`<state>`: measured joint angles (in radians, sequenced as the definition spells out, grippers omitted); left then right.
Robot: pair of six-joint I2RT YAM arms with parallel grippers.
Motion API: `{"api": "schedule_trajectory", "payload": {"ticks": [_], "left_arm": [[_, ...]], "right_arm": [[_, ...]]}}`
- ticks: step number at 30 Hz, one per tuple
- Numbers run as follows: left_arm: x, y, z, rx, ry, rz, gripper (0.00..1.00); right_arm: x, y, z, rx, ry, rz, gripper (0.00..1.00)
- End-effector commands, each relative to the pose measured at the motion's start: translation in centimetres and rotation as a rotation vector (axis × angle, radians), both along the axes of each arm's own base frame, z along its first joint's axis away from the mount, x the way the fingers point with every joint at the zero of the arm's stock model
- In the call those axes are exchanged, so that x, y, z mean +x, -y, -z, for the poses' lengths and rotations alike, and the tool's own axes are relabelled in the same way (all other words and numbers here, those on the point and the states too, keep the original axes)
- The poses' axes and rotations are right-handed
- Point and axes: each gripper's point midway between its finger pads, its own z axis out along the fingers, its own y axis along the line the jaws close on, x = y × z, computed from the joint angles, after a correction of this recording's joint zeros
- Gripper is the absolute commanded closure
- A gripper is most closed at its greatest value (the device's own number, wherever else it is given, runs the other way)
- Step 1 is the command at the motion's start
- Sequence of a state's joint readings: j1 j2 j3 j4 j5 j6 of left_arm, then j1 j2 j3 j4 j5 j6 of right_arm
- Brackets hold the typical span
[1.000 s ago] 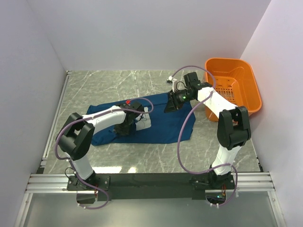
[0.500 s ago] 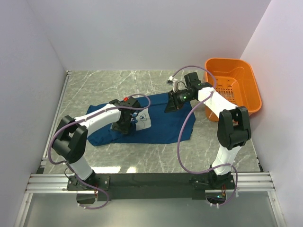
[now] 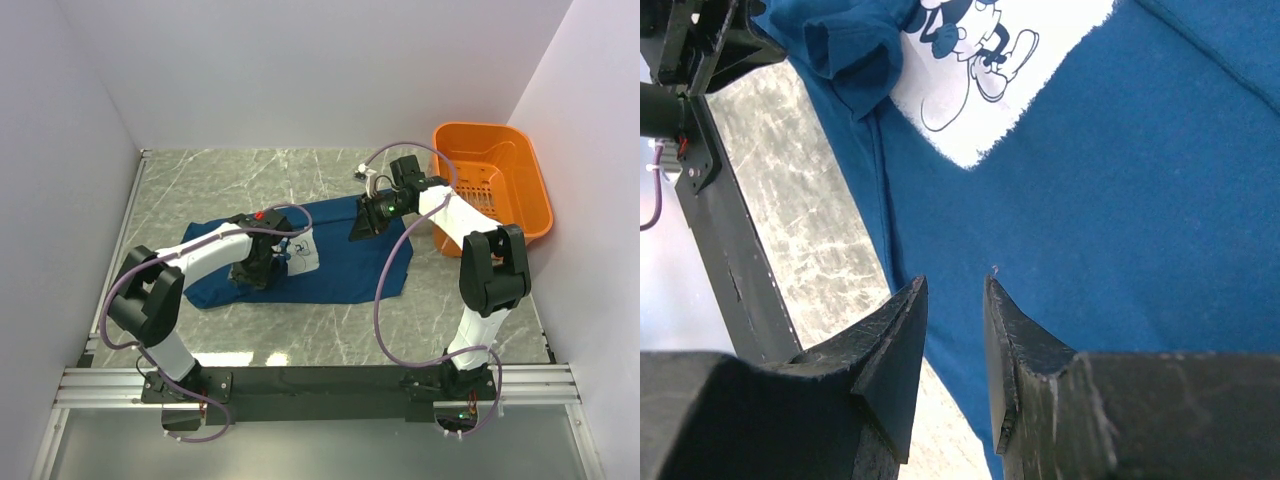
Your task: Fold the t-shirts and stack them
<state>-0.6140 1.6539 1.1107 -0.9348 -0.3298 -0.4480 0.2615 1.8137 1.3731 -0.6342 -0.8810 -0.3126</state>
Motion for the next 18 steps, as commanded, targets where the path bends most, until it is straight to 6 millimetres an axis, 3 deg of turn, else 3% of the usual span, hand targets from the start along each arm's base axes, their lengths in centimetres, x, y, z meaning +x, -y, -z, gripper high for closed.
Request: {"api": "schedule_trajectory", "payload": {"ticks": [1,6,10,14,18], "left_arm": [[-0.5,-0.9,-0.2,0.023,-0.005,-0.083,0.52],[-1.1,0.4,-1.5,-0.187,0.029,-0.267,0.57],[-1.7,0.6,-0.4,-0.354,-0.020,-0.389,0.61],[-2.0,-0.5,0.5,-0.353,-0.026,-0.441,0.62],[-1.5,-0.4,0.7,-0.397,-0.023,-0.450,0.63]], "right_arm": [[0.0,0.3,-2.1,0.020,0.061,-0.001,0.64],[0.2,0.5,-2.2,0.022,0.065,0.006,0.64],[0.1,0.5,-2.1,0.023,0.061,0.006,0.64],[0.1,0.6,-2.0,0.022,0.059,0.007,0.64],[0.1,0.8,-2.0,0.020,0.063,0.012,0.64]]}}
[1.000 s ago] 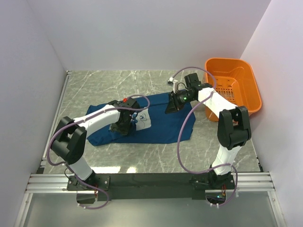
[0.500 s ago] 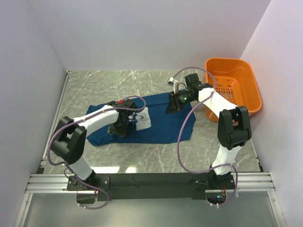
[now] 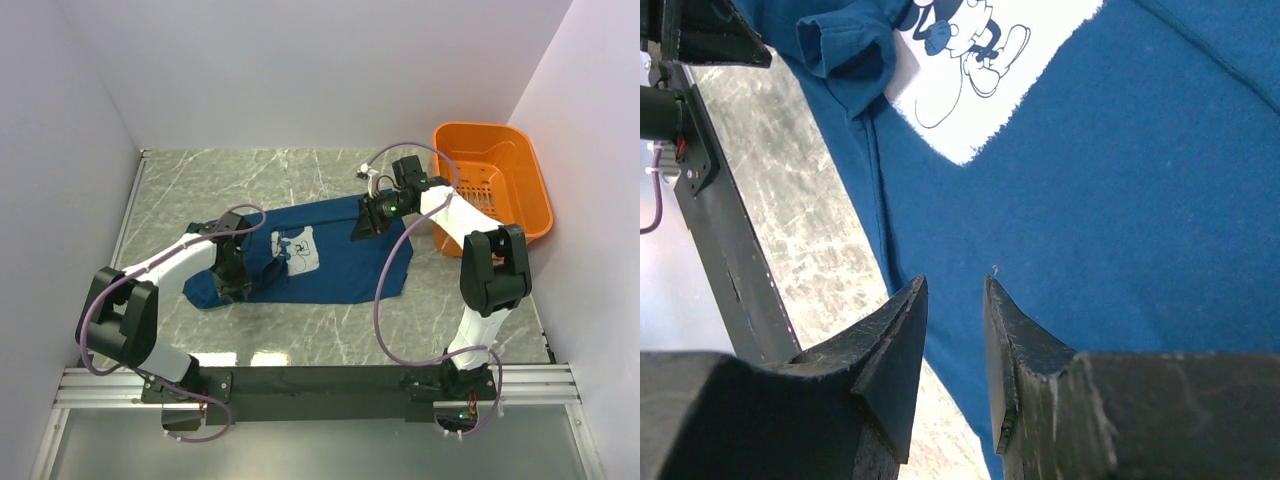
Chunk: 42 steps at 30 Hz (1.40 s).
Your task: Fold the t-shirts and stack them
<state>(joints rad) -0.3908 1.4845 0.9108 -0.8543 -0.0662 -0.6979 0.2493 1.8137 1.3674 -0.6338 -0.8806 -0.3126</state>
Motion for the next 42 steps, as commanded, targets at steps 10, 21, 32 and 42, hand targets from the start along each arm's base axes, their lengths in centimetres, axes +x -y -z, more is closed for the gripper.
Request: {"api": "schedule_trajectory", "payload": {"ticks": [10,21,32,42], "left_arm": [[2.9,0.9,-0.4,-0.109,0.075,-0.055,0.65],[3.2,0.5,-1.5,-0.123,0.090,-0.055,0.92],[2.9,0.9,-4.6,-0.239,0.142,-0.069,0.99],[2.3,1.1,-7.1,-0.336,0.209,-0.086,0.99]], "right_arm": [[-0.3,0.5,-1.9,0.015,0.068,0.002,0.64],[-0.3,0.6,-1.5,0.008,0.057,0.001,0.63],[-3.4,9.2,1.7,-0.400,0.221,-0.179,0.62],[-9.2,16.0,5.5,-0.542,0.127,-0.298,0.60]]}}
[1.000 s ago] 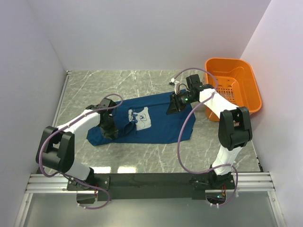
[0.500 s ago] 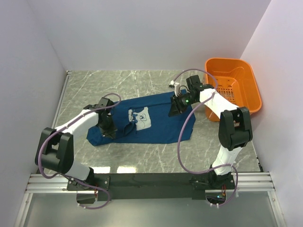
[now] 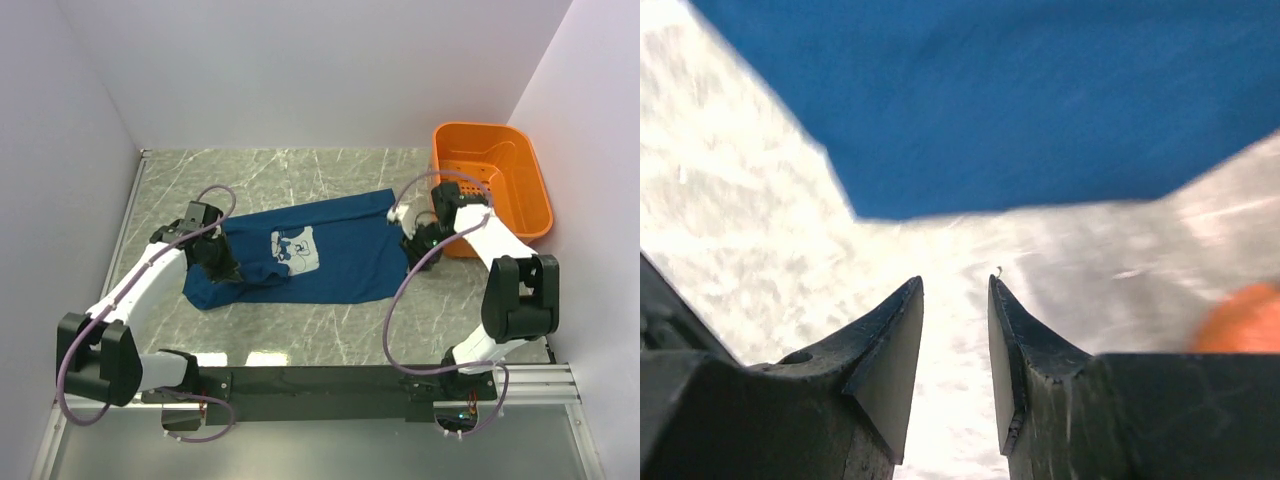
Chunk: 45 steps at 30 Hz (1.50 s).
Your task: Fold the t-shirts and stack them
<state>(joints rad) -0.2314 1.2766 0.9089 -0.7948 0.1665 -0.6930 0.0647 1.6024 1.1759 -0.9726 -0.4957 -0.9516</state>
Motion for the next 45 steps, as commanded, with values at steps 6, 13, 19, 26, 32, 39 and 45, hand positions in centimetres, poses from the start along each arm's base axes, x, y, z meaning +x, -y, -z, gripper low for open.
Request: {"api": "schedule_trajectory", "payload": {"ticks": [6,13,19,26,32,39,45], "left_arm": [[0.1,-0.7,-2.3,-0.039,0.063,-0.016,0.99],[0.5,-1.7,-3.0,-0.033,0.084,-0.031,0.99],[0.4,-2.1,-3.1,-0.036,0.089,-0.041,0.99],[0.7,-2.0,-2.9,-0.044,0.087,-0.035,0.99],[1.0,-2.1,-2.8,-0.046,0.086,-0.031,0.99],[1.0,-2.4,-2.6,-0.043,0.086,-0.035,0.99],[1.1,-2.8,-2.7,-0.038,0.088,-0.039,0.99]], "right_arm": [[-3.4,1.5,4.4,-0.098,-0.108,0.069,0.60],[-1.2,-0.8,5.5,-0.047,-0.164,0.212,0.56],[-0.7,-2.3,5.1,0.002,-0.206,0.253,0.50],[0.4,-3.3,6.0,-0.022,-0.204,0.302,0.54],[1.4,-4.1,5.2,-0.022,-0.181,0.303,0.79],[2.5,-4.4,1.3,0.006,-0.120,0.277,1.00],[3.2,-2.8,-1.4,-0.067,-0.023,0.259,1.00]]}}
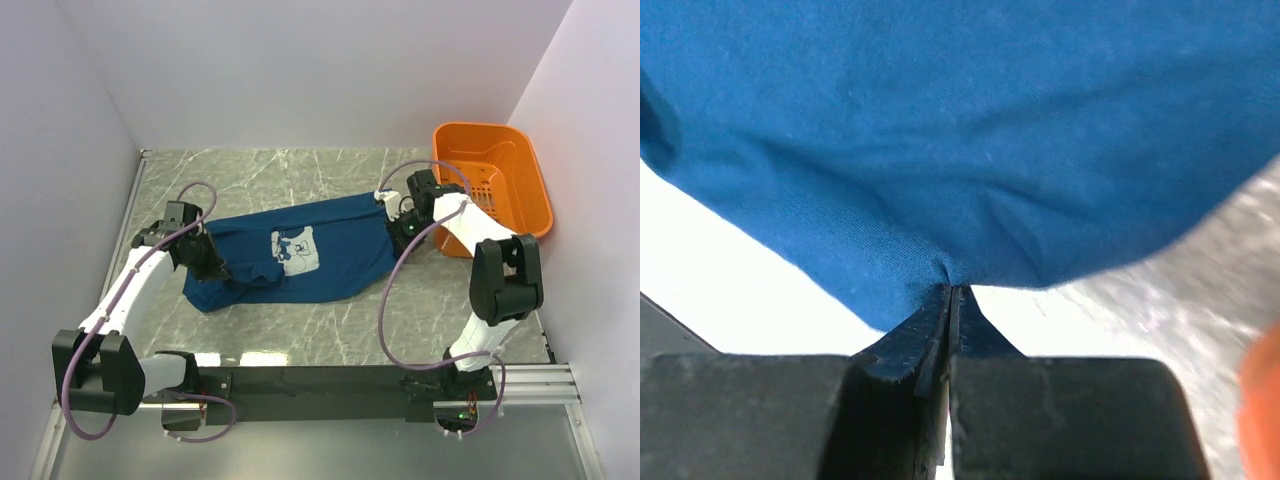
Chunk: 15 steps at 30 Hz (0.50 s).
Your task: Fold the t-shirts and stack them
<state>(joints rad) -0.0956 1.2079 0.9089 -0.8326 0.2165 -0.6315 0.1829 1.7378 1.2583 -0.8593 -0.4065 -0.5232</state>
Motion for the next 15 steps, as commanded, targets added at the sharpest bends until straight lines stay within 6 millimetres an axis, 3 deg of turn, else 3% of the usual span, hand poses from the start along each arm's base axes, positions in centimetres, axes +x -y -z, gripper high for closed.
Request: {"api": "schedule_trajectory", "payload": {"ticks": [1,8,10,15], "left_arm": [[1.0,-0.1,-1.1,-0.008,0.050,0.019,0.99],[1.2,-0.4,-1.0,-0.007,0.049,0.021,0.99],[1.3,-0.4,-0.9,-0.008,0.049,0.020,0.99],[1.2,-0.5,-0.5,-0.009,0.042,0.025,0.99]], "right_arm": [[0.7,1.1,-3.6,-0.055,0.102,-0.027,1.00],[1.8,0.7,-5.2,-0.056,0.144,-0.027,1.00],[2.1,0.0,-4.7,-0.067,0.131,-0.040,1.00],[1.9,-4.1,-2.2,-0.123,0.113,-0.133,0.96]]}}
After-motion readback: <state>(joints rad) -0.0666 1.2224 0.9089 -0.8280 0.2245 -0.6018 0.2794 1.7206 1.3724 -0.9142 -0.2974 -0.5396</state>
